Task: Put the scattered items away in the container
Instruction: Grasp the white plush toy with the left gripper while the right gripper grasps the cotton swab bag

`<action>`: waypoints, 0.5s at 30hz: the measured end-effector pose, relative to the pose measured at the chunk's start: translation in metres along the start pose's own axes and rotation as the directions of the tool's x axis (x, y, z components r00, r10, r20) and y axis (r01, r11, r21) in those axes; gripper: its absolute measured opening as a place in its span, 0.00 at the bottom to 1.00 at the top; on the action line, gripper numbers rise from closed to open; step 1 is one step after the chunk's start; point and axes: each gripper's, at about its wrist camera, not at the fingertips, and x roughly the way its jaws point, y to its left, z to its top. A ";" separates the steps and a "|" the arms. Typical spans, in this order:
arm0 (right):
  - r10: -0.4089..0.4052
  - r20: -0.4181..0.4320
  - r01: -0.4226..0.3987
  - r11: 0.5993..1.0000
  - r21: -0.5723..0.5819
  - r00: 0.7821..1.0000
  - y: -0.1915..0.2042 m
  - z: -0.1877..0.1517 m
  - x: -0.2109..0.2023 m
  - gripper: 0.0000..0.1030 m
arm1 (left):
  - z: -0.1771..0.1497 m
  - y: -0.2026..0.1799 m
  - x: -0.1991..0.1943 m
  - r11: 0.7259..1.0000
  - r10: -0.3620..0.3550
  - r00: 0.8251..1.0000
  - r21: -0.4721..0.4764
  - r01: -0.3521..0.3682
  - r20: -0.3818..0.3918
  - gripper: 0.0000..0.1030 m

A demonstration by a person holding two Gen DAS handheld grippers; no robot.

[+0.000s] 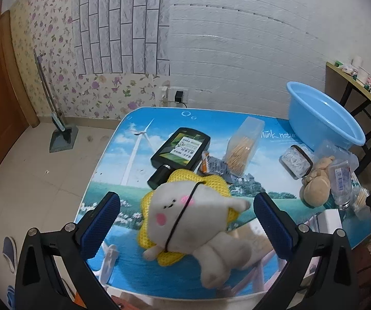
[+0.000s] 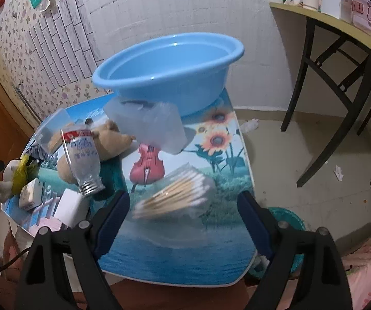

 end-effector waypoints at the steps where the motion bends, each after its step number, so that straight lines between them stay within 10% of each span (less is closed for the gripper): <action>1: 0.000 -0.008 0.000 1.000 0.003 1.000 0.001 -0.001 0.002 0.84 | -0.002 0.002 -0.001 1.000 0.003 1.000 0.000 -0.003 0.000 1.00; 15: 0.002 -0.104 0.002 0.999 0.041 0.995 0.010 -0.005 0.030 0.84 | -0.018 0.009 0.029 1.000 -0.006 1.000 -0.002 0.006 -0.028 1.00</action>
